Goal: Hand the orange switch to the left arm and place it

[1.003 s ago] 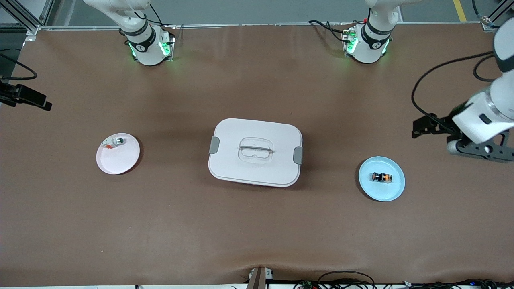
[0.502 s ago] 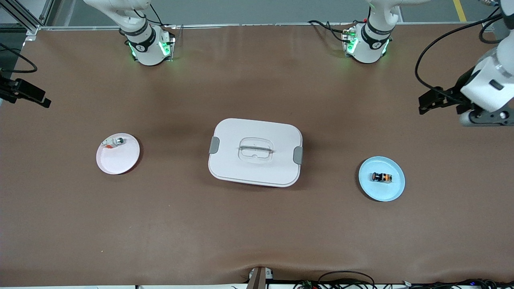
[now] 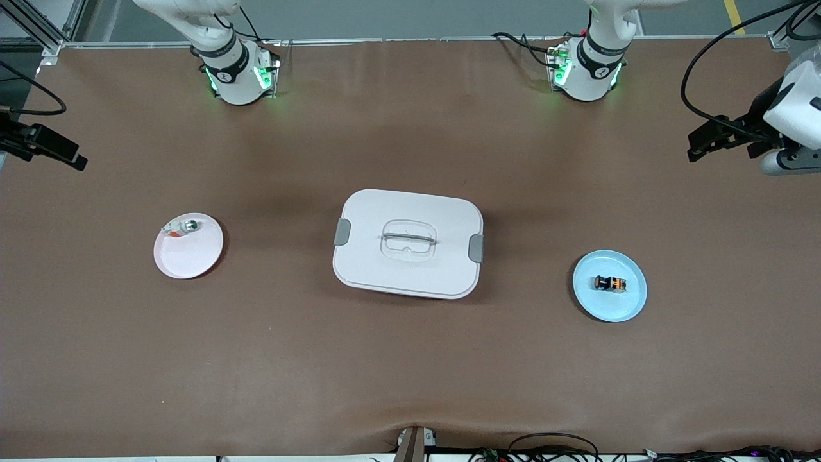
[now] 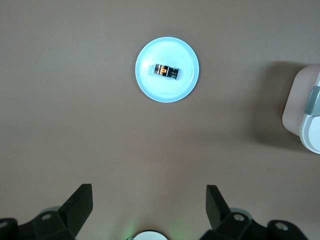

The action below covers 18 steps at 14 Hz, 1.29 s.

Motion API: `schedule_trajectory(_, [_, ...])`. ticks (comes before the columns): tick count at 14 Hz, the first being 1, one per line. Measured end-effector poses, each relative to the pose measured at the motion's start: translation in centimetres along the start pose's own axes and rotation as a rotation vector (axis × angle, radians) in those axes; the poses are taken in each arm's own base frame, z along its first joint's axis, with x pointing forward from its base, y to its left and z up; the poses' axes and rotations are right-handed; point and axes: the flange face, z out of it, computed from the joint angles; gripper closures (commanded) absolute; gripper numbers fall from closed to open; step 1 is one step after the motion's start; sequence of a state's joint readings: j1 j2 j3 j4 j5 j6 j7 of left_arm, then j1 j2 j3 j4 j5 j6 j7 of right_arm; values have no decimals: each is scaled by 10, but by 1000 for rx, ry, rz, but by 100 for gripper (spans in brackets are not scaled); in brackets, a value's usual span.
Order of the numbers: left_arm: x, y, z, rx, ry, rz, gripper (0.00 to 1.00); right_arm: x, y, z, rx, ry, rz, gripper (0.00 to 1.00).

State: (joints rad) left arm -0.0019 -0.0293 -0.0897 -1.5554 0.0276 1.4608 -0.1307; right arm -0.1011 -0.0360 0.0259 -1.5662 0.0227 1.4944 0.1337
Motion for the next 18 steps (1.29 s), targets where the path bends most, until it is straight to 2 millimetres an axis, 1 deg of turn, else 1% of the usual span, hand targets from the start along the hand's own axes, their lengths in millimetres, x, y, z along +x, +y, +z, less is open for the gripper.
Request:
schedule_trajectory(4, [-23,0,1,7,-2,16,0,-3,0,-3,1,4,1,0])
schedule_trajectory(8, [-45,4,0,8,72,26,0,-5,-1,-1,2,0,0,0])
schedule_trajectory(10, [-53,5,-1,9,89,29,0,-8,-1,-1,2,-1,0,0])
schedule_trajectory(12, [-52,5,-4,7,101,28,0,-10,0,-3,2,2,0,0])
schedule_trajectory(18, [-33,3,-1,-6,86,22,0,-12,-3,-6,4,14,-5,0])
